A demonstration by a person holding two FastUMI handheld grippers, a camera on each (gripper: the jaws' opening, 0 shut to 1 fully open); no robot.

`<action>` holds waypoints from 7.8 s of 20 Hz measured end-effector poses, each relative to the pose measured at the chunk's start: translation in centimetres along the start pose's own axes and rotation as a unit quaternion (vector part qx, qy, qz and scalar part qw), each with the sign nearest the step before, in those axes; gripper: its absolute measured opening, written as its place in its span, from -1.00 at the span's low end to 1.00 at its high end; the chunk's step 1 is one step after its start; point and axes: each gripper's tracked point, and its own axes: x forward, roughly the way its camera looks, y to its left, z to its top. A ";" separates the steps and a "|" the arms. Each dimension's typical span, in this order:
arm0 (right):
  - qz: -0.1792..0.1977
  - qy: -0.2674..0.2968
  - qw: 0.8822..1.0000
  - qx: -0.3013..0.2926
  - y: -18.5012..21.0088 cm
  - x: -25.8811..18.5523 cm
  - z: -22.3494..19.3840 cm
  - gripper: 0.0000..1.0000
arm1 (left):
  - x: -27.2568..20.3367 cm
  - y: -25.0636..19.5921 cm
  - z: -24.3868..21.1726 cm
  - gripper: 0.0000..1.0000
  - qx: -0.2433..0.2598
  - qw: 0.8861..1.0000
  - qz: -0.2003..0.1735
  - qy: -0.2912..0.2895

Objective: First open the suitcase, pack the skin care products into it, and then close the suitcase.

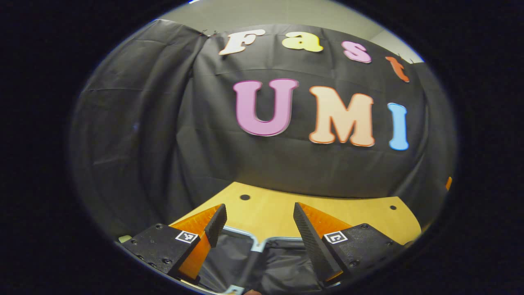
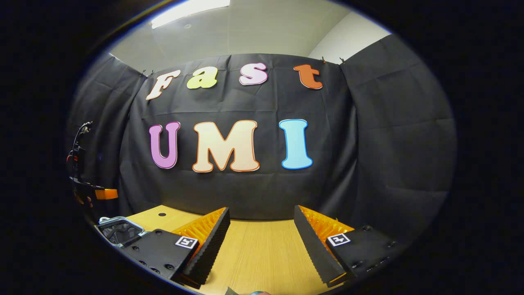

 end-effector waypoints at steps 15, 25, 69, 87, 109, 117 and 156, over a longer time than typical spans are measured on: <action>0.036 0.038 0.999 -0.006 -5.8 -2.0 -3.3 0.97 | -6.8 -24.4 -10.6 0.91 0.041 0.979 -0.179 0.092; 0.082 0.072 0.994 -0.032 -5.9 -3.6 -6.2 0.97 | -10.7 -29.4 -22.0 0.87 0.039 0.956 -0.218 0.191; 0.314 0.288 0.903 0.054 18.1 -8.6 -16.9 -0.09 | -7.7 -3.6 -23.6 -0.58 0.060 0.931 -0.042 0.359; 0.288 0.456 0.840 0.064 28.2 -9.8 -26.6 -0.06 | -0.9 -0.5 -20.4 0.43 0.030 0.942 -0.142 0.303; 0.169 0.385 0.902 0.101 30.4 -2.7 -23.5 0.96 | 3.8 34.9 -19.9 0.51 -0.091 0.945 0.095 0.300; 0.157 0.378 0.909 0.074 29.1 -2.5 -23.4 0.96 | 4.7 36.0 -26.7 -0.43 -0.141 0.905 0.107 0.387; 0.207 0.281 0.933 0.093 16.6 -4.6 -16.7 0.96 | -4.3 -6.3 0.0 -0.95 -0.071 0.961 -0.234 0.132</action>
